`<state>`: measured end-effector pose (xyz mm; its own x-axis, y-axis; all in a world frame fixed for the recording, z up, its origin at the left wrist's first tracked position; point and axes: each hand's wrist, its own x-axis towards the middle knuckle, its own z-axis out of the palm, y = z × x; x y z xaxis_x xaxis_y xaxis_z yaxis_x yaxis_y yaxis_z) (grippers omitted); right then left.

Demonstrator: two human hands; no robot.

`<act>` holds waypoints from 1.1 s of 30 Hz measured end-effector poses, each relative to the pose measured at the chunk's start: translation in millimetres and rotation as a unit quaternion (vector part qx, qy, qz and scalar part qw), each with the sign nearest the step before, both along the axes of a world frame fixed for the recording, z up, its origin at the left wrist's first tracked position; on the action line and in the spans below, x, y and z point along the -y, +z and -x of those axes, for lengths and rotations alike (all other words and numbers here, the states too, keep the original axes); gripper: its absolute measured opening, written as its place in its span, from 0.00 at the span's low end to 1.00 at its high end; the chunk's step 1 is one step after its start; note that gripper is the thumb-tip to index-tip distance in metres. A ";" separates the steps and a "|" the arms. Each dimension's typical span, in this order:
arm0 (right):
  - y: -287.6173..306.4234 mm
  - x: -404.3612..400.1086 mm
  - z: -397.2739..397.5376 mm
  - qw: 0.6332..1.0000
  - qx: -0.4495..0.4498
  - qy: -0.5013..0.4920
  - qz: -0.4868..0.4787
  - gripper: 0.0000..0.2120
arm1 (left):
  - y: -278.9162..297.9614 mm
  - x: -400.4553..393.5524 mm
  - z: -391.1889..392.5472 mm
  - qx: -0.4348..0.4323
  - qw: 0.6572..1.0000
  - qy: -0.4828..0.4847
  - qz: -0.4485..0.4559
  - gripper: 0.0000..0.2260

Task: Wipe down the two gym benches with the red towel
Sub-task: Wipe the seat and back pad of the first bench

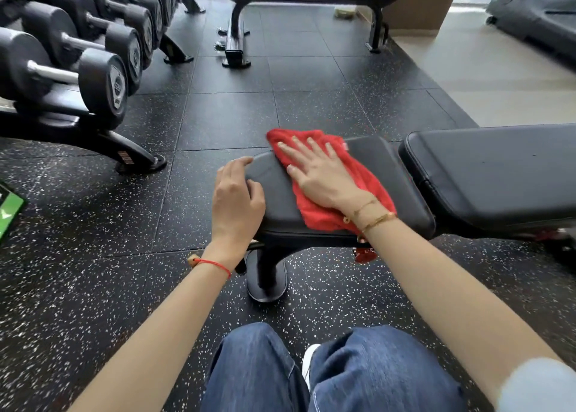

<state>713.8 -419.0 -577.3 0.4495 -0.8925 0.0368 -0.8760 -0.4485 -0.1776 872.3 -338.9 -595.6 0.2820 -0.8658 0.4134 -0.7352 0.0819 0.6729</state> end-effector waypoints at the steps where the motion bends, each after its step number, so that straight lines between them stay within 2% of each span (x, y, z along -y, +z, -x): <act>1: -1.0 -14.7 -4.4 0.999 0.002 0.041 0.010 0.25 | -0.4 -4.7 -4.7 0.004 1.000 0.007 0.001 0.17; 3: -6.0 -42.8 -1.2 0.994 0.016 0.108 0.027 0.25 | -2.4 -14.4 -16.4 0.017 1.000 0.023 -0.002 0.18; 5: -10.3 -54.7 11.9 0.991 0.029 0.128 0.025 0.25 | -4.8 -23.5 -28.6 0.025 0.999 0.033 -0.007 0.19; 9: -2.7 -13.3 1.3 0.999 0.030 0.025 -0.015 0.24 | -7.2 -36.2 -43.0 0.040 0.998 0.037 -0.016 0.19; 11: 2.2 -2.0 -27.7 1.000 0.012 0.010 -0.021 0.24 | -6.2 -39.1 -43.7 0.040 0.998 0.035 -0.019 0.18; 14: -3.1 -28.1 -59.1 0.995 0.017 0.095 -0.002 0.24 | -3.0 -38.2 -41.2 0.044 0.999 0.028 -0.014 0.18; 17: -9.2 -63.0 -45.3 0.989 0.017 0.143 0.032 0.25 | 0.9 -33.6 -36.1 0.043 0.999 0.023 -0.003 0.16; 20: -10.4 -64.8 -0.7 0.994 0.025 0.092 0.045 0.24 | 6.1 -27.0 -25.5 0.041 0.999 0.008 -0.002 0.16; 24: -9.6 -29.5 57.5 0.999 0.036 -0.034 0.013 0.24 | 10.2 -14.5 -7.8 0.051 0.998 -0.018 -0.013 0.16; 28: -2.3 15.1 65.6 0.990 0.012 -0.140 -0.006 0.25 | 10.2 -1.2 15.1 0.070 0.996 -0.038 -0.030 0.17; 33: -5.5 -30.1 82.6 0.996 0.030 -0.080 0.003 0.25 | 7.5 12.4 47.4 0.106 0.991 -0.065 -0.048 0.17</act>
